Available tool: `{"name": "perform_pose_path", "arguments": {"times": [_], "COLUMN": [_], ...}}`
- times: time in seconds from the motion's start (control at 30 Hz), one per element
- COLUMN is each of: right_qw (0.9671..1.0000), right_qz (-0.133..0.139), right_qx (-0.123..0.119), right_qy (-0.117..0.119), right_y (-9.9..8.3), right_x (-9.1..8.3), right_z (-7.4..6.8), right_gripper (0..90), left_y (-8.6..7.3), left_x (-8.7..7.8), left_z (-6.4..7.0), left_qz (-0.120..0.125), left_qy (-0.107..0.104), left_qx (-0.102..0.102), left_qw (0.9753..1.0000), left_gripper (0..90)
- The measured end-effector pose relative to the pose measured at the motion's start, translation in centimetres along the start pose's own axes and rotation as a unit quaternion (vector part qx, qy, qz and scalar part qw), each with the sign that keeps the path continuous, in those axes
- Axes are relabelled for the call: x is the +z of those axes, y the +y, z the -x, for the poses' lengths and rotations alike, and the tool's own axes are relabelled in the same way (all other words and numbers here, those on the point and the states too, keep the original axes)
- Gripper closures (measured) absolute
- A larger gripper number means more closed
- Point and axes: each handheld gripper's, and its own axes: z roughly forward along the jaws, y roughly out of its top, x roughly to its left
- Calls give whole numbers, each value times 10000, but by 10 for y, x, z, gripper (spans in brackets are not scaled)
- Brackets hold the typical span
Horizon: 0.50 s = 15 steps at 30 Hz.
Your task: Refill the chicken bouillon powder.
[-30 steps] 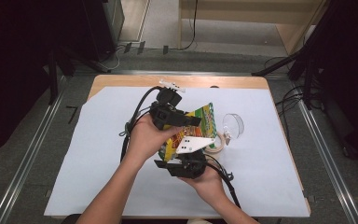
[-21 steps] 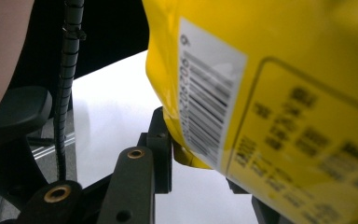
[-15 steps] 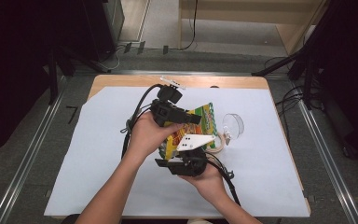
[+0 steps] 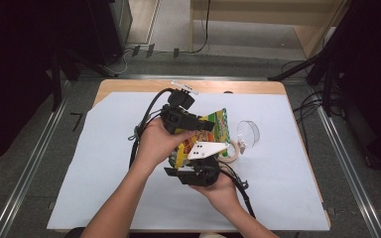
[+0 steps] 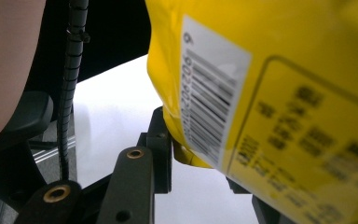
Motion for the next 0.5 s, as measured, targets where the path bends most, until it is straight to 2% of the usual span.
{"name": "perform_pose_path", "arguments": {"times": [0.5], "right_qw": [10000], "right_qz": [-29], "right_qx": [-48], "right_qy": [-1], "right_y": [-2], "right_x": [1], "right_z": [0], "right_gripper": [693], "left_y": [-2], "left_x": [0], "left_z": [6], "left_qz": [-2], "left_qy": [112], "left_qx": [117], "left_qw": [9999], "left_gripper": [716]}}
